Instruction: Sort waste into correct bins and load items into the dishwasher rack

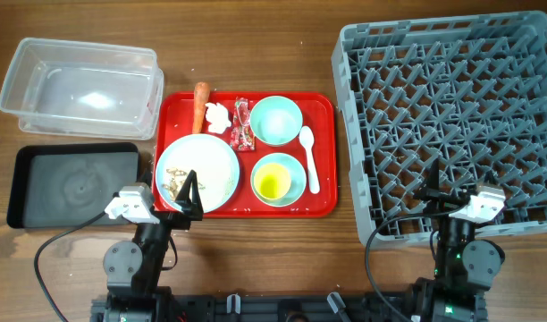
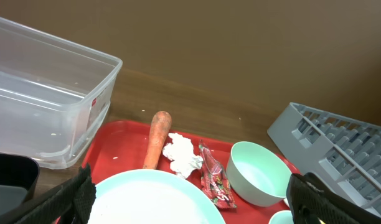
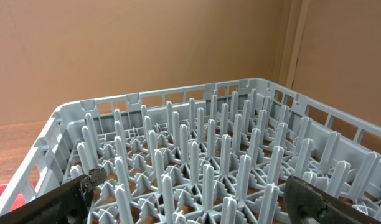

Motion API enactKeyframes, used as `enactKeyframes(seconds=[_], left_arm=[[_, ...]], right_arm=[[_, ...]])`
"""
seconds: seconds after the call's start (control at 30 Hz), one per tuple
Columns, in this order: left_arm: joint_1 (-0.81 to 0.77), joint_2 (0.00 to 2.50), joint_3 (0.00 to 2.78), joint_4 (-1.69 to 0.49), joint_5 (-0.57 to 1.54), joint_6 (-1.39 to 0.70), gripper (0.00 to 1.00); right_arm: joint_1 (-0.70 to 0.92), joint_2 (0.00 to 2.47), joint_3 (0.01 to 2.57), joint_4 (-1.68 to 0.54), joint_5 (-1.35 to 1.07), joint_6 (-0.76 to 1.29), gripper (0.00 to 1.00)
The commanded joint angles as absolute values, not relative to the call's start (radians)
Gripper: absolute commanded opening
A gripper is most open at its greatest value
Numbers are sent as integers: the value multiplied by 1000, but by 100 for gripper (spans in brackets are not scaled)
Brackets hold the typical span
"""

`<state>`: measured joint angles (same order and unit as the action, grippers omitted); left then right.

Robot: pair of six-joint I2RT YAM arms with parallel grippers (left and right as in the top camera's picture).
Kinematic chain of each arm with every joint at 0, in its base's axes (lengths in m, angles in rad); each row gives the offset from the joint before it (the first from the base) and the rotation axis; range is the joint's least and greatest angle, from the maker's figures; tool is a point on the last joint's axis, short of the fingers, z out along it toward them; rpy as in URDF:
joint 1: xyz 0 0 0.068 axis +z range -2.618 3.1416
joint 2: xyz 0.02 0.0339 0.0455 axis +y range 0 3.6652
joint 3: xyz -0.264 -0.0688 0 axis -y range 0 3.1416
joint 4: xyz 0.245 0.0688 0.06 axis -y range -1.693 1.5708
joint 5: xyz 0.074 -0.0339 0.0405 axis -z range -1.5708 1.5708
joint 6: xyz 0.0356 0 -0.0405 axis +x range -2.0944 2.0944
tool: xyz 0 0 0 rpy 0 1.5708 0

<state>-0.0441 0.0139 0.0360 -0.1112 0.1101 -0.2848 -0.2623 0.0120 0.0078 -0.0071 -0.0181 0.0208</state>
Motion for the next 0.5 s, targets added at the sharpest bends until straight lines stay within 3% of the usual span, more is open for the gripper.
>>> enactKeyframes(seconds=[0.0, 0.33, 0.47], left_arm=[[-43, 7, 25, -108, 114, -265, 100], [-43, 7, 25, -66, 181, -305, 100], [-43, 7, 36, 107, 265, -306, 100]], right_arm=[[-258, 10, 11, -7, -23, 19, 100], [-258, 10, 11, 15, -23, 20, 100], [-258, 10, 11, 27, -135, 337, 100]])
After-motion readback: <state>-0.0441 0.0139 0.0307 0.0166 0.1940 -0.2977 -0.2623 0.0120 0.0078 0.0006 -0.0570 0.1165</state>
